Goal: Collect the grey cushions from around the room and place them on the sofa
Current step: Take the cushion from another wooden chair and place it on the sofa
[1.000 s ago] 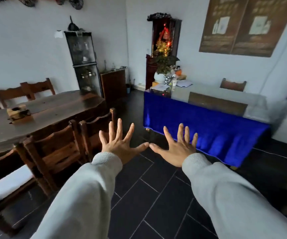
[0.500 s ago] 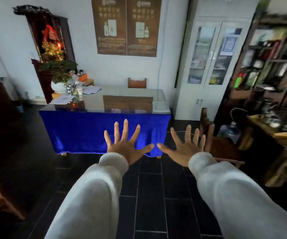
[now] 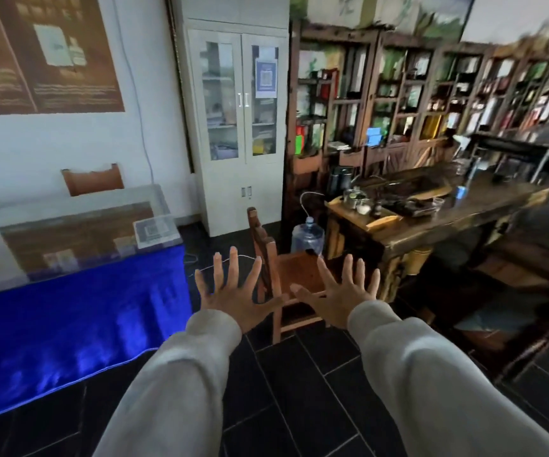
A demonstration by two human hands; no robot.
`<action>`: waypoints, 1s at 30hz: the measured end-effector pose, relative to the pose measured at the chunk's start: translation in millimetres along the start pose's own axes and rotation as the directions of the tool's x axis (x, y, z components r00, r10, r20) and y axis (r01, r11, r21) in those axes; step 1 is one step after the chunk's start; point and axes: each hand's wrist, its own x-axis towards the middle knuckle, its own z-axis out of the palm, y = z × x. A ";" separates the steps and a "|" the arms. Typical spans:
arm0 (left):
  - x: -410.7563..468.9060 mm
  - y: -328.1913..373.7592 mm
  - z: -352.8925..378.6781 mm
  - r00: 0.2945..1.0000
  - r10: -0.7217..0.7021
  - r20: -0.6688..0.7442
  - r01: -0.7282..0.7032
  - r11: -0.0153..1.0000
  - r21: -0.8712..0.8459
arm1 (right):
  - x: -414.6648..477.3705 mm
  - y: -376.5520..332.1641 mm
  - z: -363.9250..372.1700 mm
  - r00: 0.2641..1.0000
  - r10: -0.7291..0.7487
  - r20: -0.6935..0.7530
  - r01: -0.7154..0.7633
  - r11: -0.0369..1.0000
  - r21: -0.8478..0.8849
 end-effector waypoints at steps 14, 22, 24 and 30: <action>278.7 266.0 69.6 0.945 0.279 0.170 -0.277 0.960 -0.033 | 229.3 231.7 -30.4 0.944 0.321 0.078 -0.328 0.940 0.091; 438.0 408.0 133.8 0.826 0.478 0.300 -0.491 0.870 -0.035 | 338.2 363.3 -21.4 0.794 0.585 0.166 -0.606 0.783 0.141; 471.2 441.2 142.1 0.775 0.529 0.345 -0.549 0.834 -0.046 | 358.2 391.7 -25.0 0.726 0.658 0.199 -0.686 0.714 0.141; 557.6 542.3 165.0 0.656 0.629 0.418 -0.674 0.737 -0.051 | 405.5 467.7 -26.1 0.563 0.793 0.231 -0.824 0.522 0.219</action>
